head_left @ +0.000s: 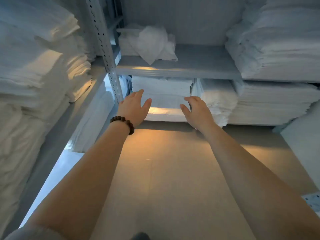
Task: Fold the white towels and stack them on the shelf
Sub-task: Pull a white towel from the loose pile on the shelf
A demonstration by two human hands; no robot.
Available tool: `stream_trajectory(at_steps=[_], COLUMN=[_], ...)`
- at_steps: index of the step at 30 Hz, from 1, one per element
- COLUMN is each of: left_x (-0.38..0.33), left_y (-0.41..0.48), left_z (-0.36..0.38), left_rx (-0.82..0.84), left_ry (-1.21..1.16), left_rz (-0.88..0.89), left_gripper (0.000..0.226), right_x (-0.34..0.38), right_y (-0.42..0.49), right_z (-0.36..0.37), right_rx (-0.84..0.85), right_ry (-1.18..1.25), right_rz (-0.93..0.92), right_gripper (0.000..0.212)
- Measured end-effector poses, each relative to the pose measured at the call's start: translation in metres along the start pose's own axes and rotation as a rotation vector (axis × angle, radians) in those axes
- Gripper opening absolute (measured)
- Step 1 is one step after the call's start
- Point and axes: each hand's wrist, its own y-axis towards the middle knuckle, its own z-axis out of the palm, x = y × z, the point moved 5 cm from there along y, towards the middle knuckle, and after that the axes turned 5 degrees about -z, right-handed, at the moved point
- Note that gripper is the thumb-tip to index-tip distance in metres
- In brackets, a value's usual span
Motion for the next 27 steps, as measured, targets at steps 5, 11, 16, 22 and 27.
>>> stream_trajectory(at_steps=[5, 11, 16, 22, 27], left_x=[0.005, 0.014, 0.020, 0.040, 0.056], left_y=[0.008, 0.042, 0.090, 0.171, 0.249], left_z=[0.018, 0.036, 0.053, 0.069, 0.077], left_rx=[0.022, 0.017, 0.037, 0.052, 0.070], left_ry=[0.023, 0.029, 0.020, 0.000, -0.035], left_rz=[-0.013, -0.027, -0.027, -0.037, -0.038], left_gripper=[0.058, 0.058, 0.058, 0.058, 0.058], right_x=[-0.011, -0.026, -0.047, -0.065, -0.073], right_y=[0.008, 0.038, 0.079, 0.157, 0.224], right_z=[0.010, 0.028, 0.047, 0.073, 0.089], right_rx=[0.040, 0.043, 0.062, 0.053, 0.054], right_ry=[-0.013, -0.005, 0.019, 0.021, 0.023], right_rz=[0.016, 0.021, 0.059, 0.076, 0.114], right_gripper=[0.044, 0.043, 0.044, 0.042, 0.043])
